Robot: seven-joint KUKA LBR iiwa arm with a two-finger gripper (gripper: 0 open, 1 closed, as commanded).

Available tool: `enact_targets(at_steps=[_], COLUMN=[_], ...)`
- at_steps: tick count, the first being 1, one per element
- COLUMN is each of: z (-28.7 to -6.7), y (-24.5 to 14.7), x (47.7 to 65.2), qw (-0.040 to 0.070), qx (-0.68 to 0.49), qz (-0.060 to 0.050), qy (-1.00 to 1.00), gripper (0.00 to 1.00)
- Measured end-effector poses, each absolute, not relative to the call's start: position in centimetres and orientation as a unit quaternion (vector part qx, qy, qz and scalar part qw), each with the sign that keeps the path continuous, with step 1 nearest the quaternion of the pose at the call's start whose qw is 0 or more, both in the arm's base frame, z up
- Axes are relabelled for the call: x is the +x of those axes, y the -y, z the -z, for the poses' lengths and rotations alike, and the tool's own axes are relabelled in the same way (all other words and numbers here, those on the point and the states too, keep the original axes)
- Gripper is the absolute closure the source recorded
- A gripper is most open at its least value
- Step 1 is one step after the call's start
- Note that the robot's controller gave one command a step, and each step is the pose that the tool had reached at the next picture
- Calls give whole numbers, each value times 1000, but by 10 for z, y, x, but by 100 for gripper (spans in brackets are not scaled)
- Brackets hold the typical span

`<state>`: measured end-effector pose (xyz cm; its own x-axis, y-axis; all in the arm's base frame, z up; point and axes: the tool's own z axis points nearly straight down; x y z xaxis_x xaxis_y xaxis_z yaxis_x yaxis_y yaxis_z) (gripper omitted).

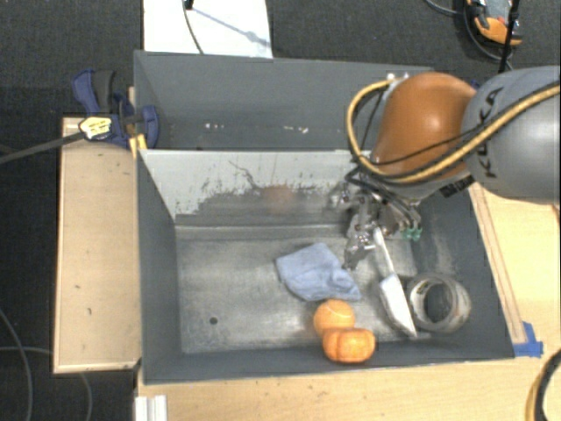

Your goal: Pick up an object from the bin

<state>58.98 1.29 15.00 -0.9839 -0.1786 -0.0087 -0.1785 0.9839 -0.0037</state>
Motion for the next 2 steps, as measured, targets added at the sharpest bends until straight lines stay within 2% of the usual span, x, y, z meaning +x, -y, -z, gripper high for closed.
enact_targets(at_steps=[1,2], z=[-69,-74], y=[-26,-28], x=[574,573], qw=[2,3], qx=[-61,-89], qz=[-1,0], qy=[-998,-996], gripper=[0,100])
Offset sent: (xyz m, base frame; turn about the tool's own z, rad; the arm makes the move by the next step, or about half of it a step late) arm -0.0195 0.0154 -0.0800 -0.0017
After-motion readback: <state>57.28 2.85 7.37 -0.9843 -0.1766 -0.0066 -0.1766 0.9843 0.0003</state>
